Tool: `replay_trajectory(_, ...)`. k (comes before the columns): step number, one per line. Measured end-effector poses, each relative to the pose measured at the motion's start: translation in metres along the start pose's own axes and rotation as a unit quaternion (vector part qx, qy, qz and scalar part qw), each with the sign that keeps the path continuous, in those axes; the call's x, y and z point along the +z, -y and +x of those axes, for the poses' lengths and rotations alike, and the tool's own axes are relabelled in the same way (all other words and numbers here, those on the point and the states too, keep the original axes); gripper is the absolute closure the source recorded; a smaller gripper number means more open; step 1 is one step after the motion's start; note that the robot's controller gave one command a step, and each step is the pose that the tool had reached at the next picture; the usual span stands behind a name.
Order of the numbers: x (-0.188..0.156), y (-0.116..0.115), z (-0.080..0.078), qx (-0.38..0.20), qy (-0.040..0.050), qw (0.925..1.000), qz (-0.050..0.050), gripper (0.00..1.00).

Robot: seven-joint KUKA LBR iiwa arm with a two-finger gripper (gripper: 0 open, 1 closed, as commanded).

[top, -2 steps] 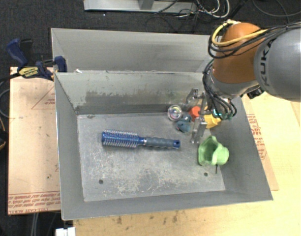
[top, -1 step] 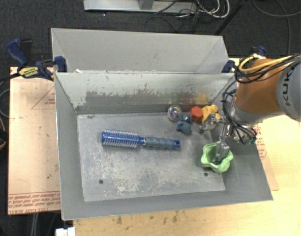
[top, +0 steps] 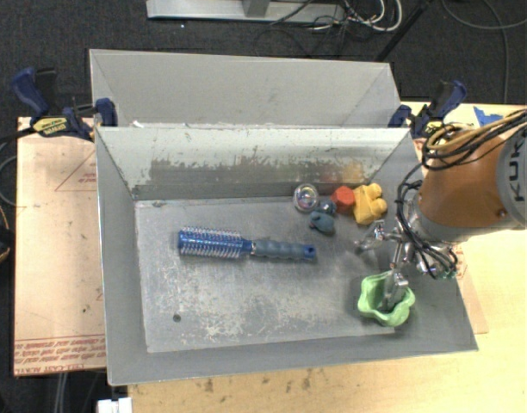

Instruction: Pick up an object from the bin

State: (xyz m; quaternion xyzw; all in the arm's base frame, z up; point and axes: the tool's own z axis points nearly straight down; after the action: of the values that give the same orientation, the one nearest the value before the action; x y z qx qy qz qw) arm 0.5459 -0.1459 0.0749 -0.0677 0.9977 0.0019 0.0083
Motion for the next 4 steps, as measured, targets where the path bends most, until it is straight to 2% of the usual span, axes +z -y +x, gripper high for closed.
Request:
replay_trajectory(1, -0.0020, -0.0012, -0.0029, 0.000, -0.0044, 1.0000, 0.001, 0.00)
replay_trajectory(3, -0.0031, -0.0019, -0.0054, 0.000, -0.0066, 1.0000, 0.001, 0.00)
replay_trajectory(4, -0.0033, -0.0021, -0.0057, -0.001, -0.0066, 1.0000, 0.001, 1.00)
